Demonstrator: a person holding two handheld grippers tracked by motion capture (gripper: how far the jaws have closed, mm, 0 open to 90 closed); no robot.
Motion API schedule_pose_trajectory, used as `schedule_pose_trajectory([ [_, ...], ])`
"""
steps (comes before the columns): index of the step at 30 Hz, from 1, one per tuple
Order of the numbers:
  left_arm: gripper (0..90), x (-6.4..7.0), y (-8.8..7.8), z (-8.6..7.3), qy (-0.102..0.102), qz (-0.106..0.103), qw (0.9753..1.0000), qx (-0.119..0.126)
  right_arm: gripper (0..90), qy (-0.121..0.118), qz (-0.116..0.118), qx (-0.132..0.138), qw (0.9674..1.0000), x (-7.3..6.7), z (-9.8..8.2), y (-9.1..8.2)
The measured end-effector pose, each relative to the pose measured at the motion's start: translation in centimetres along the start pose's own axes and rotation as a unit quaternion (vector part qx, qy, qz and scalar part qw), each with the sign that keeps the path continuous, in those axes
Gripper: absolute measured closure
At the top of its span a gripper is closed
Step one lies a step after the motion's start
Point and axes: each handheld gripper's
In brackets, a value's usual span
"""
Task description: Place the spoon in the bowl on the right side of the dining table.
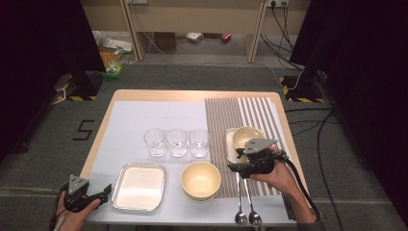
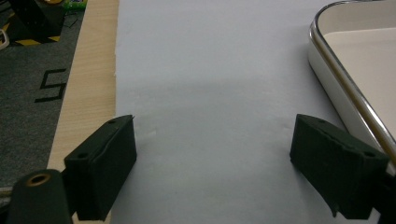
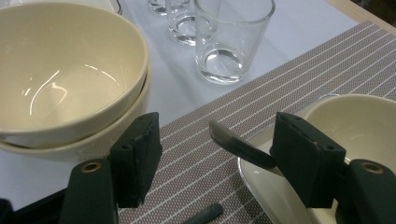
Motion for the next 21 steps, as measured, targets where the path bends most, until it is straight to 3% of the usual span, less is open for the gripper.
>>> schedule_pose_trajectory([
  [21,13.4,0.0,0.0,0.0,0.000,0.000,1.0000,0.000,32.4,0.011,-0.009,0.002,0.9999,0.5,-1.9,-2.7],
])
Point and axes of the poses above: each handheld gripper's, and its own axes: y roughly forward along the jaws, z roughly out of its top, x roughly to its right, and after that the axes turned 8 degrees about y, right-handed
